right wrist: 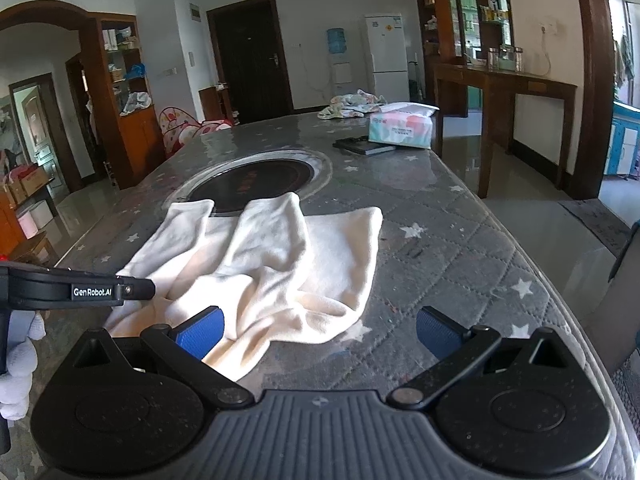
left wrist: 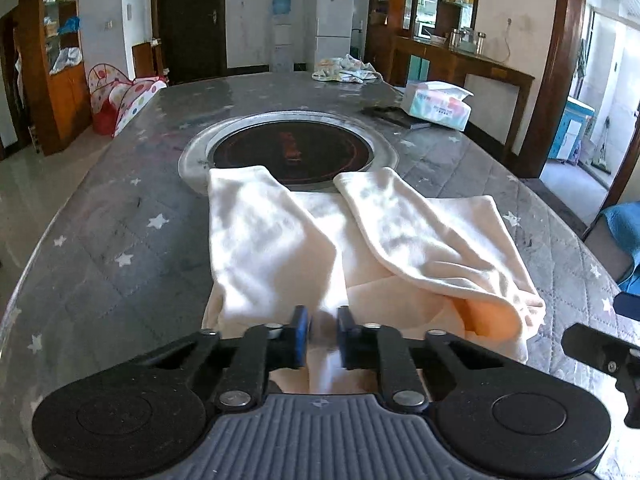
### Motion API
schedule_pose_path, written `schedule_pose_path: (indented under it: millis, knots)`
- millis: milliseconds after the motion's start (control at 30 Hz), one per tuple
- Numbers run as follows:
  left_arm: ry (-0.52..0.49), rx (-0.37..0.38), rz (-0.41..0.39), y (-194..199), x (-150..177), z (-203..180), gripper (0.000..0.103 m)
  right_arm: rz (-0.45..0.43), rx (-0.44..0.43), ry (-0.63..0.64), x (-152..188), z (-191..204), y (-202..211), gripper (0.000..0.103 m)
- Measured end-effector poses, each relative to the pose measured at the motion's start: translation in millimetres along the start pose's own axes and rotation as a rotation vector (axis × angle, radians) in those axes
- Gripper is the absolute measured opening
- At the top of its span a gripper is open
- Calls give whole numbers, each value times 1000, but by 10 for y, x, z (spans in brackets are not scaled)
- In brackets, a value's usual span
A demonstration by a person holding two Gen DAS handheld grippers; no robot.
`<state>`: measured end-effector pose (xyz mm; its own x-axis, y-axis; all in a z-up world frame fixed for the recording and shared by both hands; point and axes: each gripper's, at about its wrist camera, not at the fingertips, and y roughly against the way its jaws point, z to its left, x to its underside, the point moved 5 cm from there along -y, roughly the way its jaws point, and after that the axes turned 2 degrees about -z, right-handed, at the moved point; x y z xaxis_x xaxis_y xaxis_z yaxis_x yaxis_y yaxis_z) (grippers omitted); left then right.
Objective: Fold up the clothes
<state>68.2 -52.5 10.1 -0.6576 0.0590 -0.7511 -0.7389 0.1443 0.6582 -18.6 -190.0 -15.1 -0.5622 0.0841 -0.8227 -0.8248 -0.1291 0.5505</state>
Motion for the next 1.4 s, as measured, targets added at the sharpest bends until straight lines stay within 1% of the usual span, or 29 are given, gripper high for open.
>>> schedule_pose_path:
  millis: [200, 400, 500, 533, 667, 700, 733, 767, 800, 867, 900, 933, 967, 1000, 1033, 1067, 1100, 1167, 1200, 1300, 1400]
  knots:
    - [40, 6, -35, 187, 52, 130, 4, -3, -47, 60, -152, 193, -97, 103]
    - [102, 9, -52, 378, 126, 295, 3, 6, -96, 157, -295, 482, -280, 103]
    - [105, 39, -58, 418, 77, 290, 3, 33, -108, 203, -313, 594, -429, 101]
    - [97, 46, -61, 422, 50, 274, 5, 47, -112, 212, -310, 616, -482, 97]
    - [50, 58, -63, 348, -47, 174, 9, 114, -118, 248, -254, 650, -671, 89]
    - [42, 63, -57, 312, -59, 149, 9, 127, -113, 261, -229, 650, -703, 83]
    - [35, 68, -51, 275, -70, 123, 13, 139, -111, 271, -203, 645, -718, 79]
    - [30, 73, -42, 235, -77, 100, 18, 149, -111, 277, -181, 636, -729, 78]
    - [26, 77, -34, 195, -83, 76, 22, 155, -110, 279, -163, 624, -737, 73]
    - [9, 77, -17, 110, -81, 25, 35, 164, -106, 277, -139, 592, -740, 65]
    - [-2, 74, -8, 67, -76, -3, 36, 166, -103, 272, -134, 574, -737, 58]
    - [-13, 72, 0, 25, -70, -28, 36, 168, -105, 264, -131, 557, -735, 53]
    - [-23, 72, 6, -8, -62, -46, 34, 166, -109, 256, -130, 539, -724, 50]
    - [-36, 70, 10, -39, -51, -60, 34, 162, -113, 247, -131, 520, -709, 44]
    - [-45, 68, 15, -70, -39, -68, 28, 160, -113, 241, -132, 505, -700, 38]
    - [-45, 65, 23, -97, -26, -58, 12, 155, -111, 233, -135, 482, -687, 34]
    - [-37, 67, 32, -117, -12, -39, 11, 150, -107, 223, -140, 457, -669, 29]
    - [-15, 67, 25, -93, 8, 14, 9, 136, -110, 205, -151, 406, -620, 19]
    - [-4, 65, 20, -74, 17, 42, 8, 127, -112, 196, -155, 380, -590, 15]
    - [24, 55, -19, 76, 20, 119, 7, 94, -99, 180, -157, 309, -476, 8]
    - [49, 40, -58, 276, 31, 205, 7, 59, -91, 161, -153, 232, -320, 6]
